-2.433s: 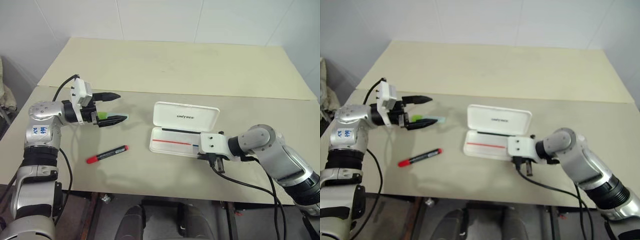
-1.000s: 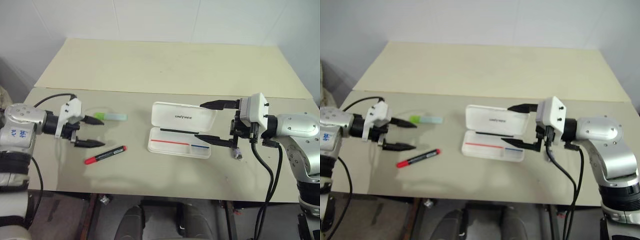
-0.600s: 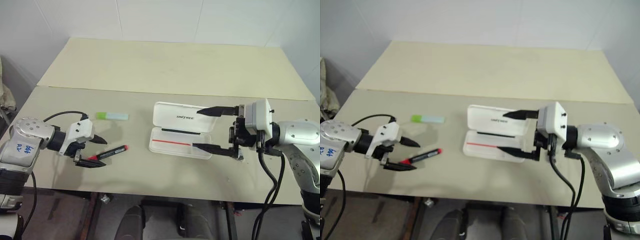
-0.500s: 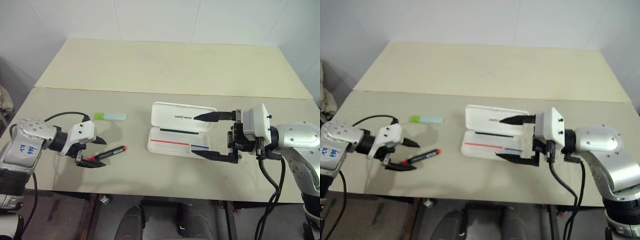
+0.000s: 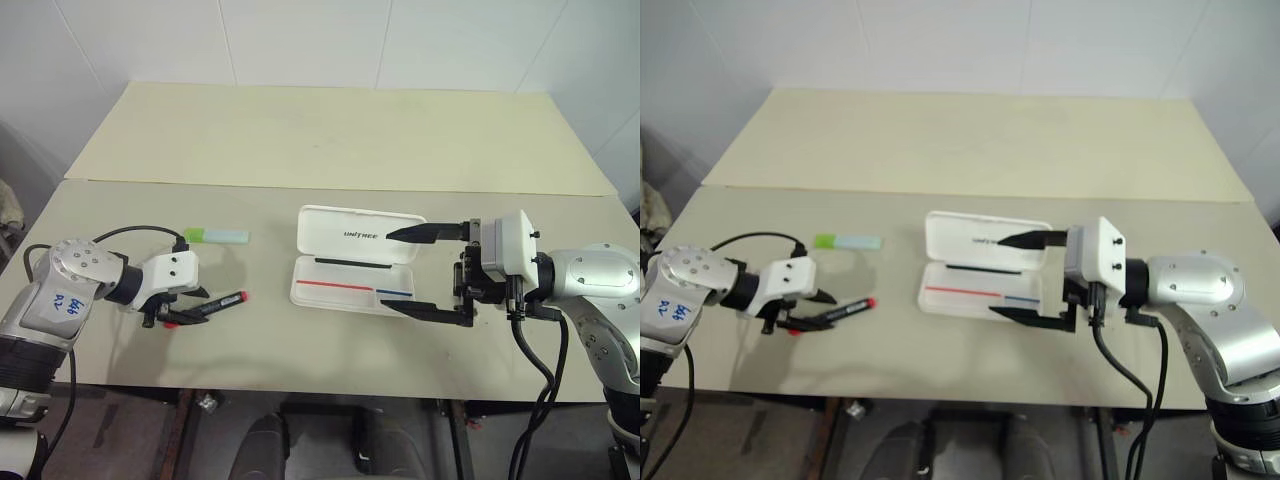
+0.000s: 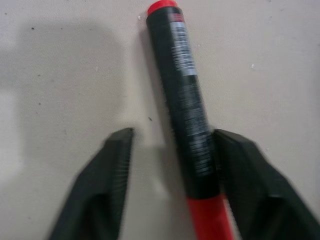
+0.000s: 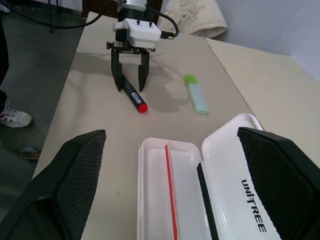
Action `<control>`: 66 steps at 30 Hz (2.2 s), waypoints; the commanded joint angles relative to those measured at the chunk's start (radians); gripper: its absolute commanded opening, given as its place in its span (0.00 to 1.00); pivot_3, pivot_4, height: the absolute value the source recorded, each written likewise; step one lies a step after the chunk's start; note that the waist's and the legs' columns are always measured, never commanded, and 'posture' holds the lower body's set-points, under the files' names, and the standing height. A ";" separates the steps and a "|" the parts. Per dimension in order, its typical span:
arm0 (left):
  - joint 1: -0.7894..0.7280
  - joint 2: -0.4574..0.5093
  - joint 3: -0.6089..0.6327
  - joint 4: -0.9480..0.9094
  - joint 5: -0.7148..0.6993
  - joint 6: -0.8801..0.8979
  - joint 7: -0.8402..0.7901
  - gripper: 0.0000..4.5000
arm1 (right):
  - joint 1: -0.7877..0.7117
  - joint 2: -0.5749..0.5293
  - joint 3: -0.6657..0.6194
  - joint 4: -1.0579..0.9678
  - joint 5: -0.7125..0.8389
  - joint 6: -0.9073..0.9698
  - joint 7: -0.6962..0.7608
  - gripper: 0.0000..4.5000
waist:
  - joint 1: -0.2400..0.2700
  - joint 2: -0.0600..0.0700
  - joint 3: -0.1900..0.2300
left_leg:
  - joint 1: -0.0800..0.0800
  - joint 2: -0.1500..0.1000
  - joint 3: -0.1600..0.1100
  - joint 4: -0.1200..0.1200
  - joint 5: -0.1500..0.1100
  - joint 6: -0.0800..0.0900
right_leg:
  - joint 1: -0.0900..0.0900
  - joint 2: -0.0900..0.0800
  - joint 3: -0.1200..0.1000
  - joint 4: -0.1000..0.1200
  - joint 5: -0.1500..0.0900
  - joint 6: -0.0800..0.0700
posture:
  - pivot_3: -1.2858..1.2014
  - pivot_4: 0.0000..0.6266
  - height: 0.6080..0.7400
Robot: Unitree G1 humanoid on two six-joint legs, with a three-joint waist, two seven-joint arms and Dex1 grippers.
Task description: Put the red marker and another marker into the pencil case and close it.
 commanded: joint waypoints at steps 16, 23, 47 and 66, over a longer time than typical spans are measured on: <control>-0.230 -0.073 -0.008 0.144 -0.093 -0.213 -0.167 0.13 | 0.092 -0.076 -0.139 0.022 0.001 -0.041 0.000 1.00 | 0.019 -0.002 0.001 | -0.002 0.001 0.006 0.001 0.000 0.000 | -0.002 0.000 0.003 -0.002 -0.003 -0.007 | 0.52 0.24 1.00; -0.415 -0.258 -0.071 0.196 -0.081 -0.183 -0.155 0.13 | 0.200 -0.095 -0.197 -0.019 -0.018 -0.046 -0.025 1.00 | 0.028 -0.003 0.002 | -0.003 0.001 0.006 0.002 0.000 0.001 | -0.002 0.002 0.003 -0.003 0.004 0.005 | 0.52 0.24 1.00; -0.654 -0.685 -0.255 0.476 0.111 -0.181 0.031 0.13 | 0.439 -0.077 -0.296 -0.132 -0.068 -0.010 -0.173 1.00 | 0.027 -0.005 0.003 | -0.004 0.000 0.006 0.004 -0.001 0.002 | 0.000 0.002 0.004 -0.007 0.005 0.007 | 0.52 0.24 1.00; -0.625 -0.763 -0.258 0.418 0.128 -0.129 0.074 0.87 | 0.409 -0.070 -0.264 -0.156 -0.049 0.001 -0.227 1.00 | 0.026 -0.005 0.003 | -0.005 0.000 0.006 0.004 -0.001 0.003 | 0.000 0.002 0.004 -0.009 0.006 0.008 | 0.52 0.24 1.00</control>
